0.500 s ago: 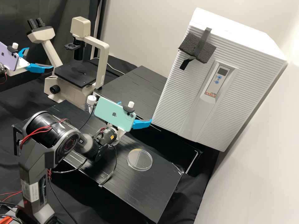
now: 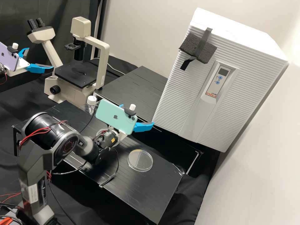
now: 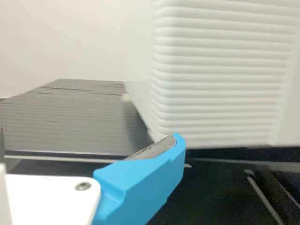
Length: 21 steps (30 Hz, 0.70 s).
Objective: Close the petri dish lid.
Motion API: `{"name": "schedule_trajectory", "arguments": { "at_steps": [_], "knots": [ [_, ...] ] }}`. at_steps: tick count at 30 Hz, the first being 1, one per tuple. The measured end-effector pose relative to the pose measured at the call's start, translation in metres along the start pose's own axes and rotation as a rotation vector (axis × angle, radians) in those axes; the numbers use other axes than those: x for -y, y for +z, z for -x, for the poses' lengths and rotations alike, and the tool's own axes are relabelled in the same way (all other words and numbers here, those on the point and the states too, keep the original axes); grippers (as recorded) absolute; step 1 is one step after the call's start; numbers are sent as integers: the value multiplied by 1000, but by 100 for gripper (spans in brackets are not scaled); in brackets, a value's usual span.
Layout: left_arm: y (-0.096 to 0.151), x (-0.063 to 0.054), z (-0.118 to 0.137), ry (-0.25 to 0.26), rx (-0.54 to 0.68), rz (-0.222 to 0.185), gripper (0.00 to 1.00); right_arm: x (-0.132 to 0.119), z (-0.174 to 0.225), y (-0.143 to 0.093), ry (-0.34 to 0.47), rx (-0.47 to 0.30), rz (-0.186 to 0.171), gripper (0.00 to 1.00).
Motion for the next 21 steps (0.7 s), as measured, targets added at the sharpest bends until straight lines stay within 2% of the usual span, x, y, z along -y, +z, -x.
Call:
{"name": "schedule_trajectory", "arguments": {
  "at_steps": [7, 11, 21],
  "knots": [
    [0, 0, 0, 0, 0, 0, 100, -23, 34, 10, 103, -26, -32, 100],
    [0, 0, 0, 0, 0, 0, 100, -30, 55, 19, 146, -24, -38, 100],
    [0, 0, 0, 0, 0, 0, 100, -27, 89, 49, 140, 103, -27, 100]
  ]
}}
